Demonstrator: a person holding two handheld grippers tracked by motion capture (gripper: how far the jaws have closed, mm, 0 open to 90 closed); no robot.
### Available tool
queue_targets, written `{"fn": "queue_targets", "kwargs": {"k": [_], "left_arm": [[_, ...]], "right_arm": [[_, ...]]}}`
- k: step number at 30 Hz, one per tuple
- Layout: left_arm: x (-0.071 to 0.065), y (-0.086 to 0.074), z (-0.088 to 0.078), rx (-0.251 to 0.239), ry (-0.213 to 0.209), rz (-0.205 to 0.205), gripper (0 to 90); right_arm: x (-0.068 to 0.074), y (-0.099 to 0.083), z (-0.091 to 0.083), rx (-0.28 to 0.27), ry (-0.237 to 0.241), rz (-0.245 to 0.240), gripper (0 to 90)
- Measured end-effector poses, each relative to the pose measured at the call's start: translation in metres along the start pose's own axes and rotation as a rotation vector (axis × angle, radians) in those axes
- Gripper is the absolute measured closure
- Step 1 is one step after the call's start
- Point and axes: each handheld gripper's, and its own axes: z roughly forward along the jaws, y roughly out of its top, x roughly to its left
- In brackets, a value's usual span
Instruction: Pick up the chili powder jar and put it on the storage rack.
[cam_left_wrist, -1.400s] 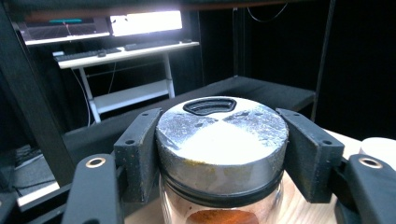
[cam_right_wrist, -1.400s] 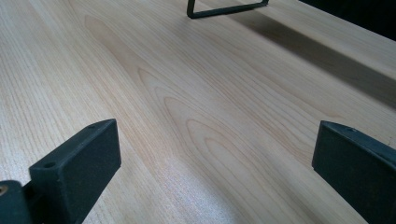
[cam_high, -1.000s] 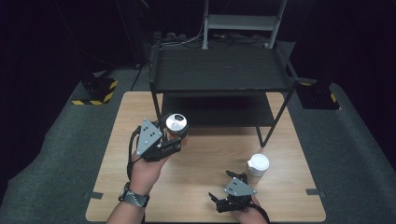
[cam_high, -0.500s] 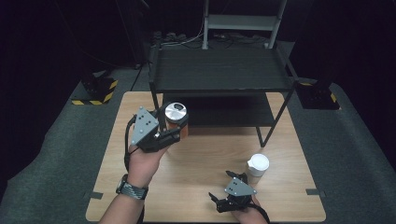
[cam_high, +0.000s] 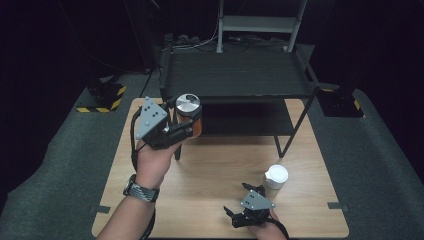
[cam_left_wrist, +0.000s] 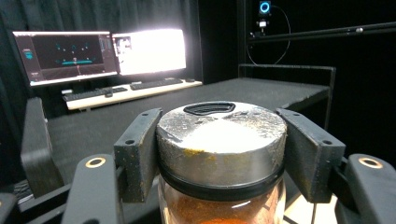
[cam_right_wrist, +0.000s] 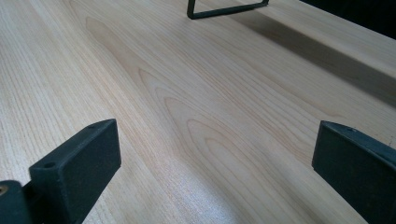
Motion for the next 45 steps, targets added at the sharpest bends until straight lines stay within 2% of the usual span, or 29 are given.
{"fn": "queue_targets", "kwargs": {"k": [6,15,18,25,31,36,45], "left_arm": [[-0.002,0.017,0.007,-0.024,0.008,0.028,34.7],[-0.002,0.034,0.023,-0.053,0.011,0.031,34.7],[-0.002,0.035,0.029,-0.060,0.007,0.024,34.7],[-0.004,0.042,0.044,-0.049,0.013,0.052,34.6],[-0.003,0.045,0.057,-0.053,0.022,0.043,34.7],[-0.002,0.045,0.070,-0.056,0.030,0.017,34.7],[-0.003,0.046,0.090,-0.050,0.060,0.042,34.6]], "right_arm": [[0.000,0.000,0.000,0.000,0.000,0.002,0.3],[-0.001,0.000,0.000,-0.001,0.002,0.007,0.2],[-0.001,0.000,0.000,-0.001,0.003,0.007,0.3],[-0.001,0.000,0.000,0.000,0.004,0.008,0.3],[-0.001,0.000,0.001,0.001,0.003,0.007,0.3],[-0.001,0.000,0.000,-0.001,0.004,0.009,0.3],[-0.002,0.000,0.000,-0.001,0.006,0.011,0.3]]}}
